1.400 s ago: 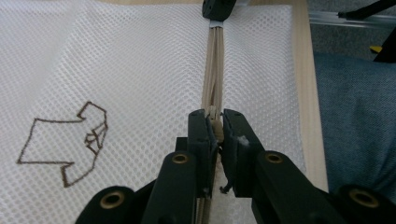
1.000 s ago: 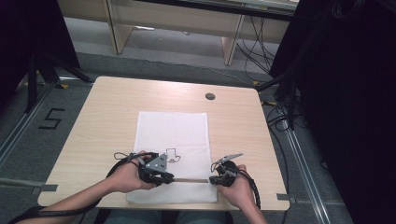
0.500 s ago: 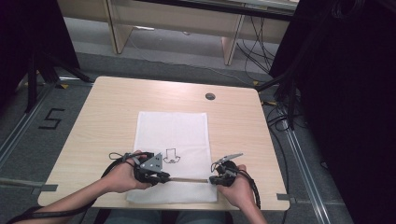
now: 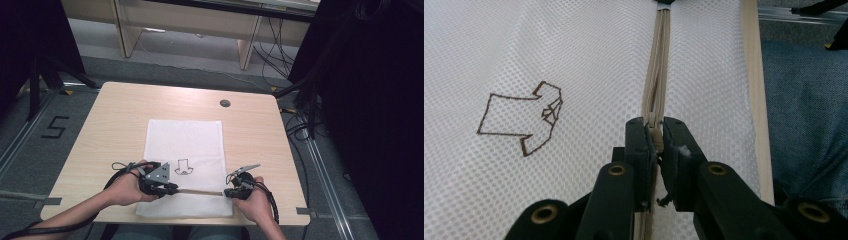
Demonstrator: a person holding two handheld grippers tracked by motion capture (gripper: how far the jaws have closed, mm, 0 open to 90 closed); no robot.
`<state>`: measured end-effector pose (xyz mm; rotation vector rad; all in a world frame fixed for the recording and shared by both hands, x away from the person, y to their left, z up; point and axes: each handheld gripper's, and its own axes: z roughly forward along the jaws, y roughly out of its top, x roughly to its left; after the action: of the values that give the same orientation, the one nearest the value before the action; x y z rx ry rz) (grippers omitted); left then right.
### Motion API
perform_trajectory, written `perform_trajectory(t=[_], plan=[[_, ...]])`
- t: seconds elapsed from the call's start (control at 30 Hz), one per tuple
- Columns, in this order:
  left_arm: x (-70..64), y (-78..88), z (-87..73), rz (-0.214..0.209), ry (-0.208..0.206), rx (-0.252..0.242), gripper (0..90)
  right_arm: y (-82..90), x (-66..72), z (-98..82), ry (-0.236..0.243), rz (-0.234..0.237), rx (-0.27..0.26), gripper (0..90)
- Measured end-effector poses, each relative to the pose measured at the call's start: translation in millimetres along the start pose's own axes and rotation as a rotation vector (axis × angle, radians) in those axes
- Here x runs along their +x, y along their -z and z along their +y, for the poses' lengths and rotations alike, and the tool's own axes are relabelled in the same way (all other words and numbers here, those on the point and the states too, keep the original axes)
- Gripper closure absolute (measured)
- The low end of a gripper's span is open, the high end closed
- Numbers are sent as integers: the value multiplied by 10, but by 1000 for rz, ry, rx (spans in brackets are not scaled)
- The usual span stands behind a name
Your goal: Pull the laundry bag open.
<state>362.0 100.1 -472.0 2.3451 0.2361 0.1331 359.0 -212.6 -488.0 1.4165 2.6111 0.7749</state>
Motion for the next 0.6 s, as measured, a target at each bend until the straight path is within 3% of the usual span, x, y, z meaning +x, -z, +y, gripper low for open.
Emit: perform_trajectory(t=[0.6], plan=[[-6, 28, -47, -9, -5, 5, 814, -2, -2, -1, 4, 0, -1, 900]])
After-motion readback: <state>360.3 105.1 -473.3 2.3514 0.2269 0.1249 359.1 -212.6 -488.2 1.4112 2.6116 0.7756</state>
